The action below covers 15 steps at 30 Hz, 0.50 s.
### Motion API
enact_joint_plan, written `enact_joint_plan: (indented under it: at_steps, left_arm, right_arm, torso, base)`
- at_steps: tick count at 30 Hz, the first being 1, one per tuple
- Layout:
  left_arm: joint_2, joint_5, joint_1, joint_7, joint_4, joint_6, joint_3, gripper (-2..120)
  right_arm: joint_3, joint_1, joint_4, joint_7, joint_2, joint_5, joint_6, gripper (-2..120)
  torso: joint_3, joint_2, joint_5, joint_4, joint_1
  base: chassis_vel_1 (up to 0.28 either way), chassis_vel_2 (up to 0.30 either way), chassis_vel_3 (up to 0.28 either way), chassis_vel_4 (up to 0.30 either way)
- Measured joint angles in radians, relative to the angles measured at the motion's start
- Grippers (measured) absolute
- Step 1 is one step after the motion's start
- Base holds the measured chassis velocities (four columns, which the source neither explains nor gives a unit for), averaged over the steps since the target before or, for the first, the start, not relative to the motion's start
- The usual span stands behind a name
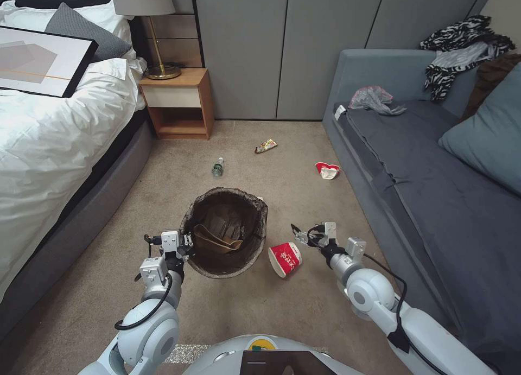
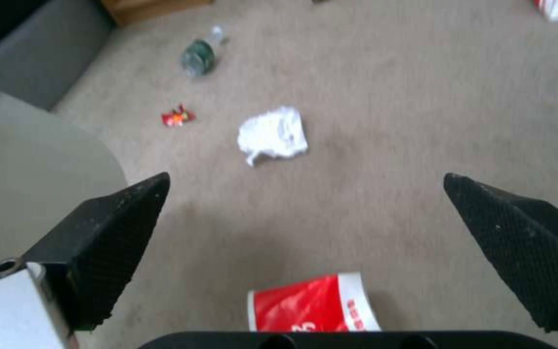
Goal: Pick up the trash bin, then pick up the garbage from the floor and place it into the trash bin.
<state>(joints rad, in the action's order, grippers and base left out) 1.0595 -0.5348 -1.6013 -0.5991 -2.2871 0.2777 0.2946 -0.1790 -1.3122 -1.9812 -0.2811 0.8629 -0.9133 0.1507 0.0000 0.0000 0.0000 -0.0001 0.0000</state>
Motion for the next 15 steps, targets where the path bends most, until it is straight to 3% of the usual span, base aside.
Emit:
enact_joint_plan:
  at_steps: [15]
  left_arm:
    - [0.002, 0.000, 0.005, 0.000, -0.001, 0.000, 0.002, 0]
  right_arm:
    - [0.073, 0.053, 0.131, 0.036, 0.036, -0.021, 0.008, 100]
  torso:
    - [0.000, 0.000, -0.0001, 0.0000, 0.000]
  base:
    - [0.000, 0.000, 0.000, 0.000]
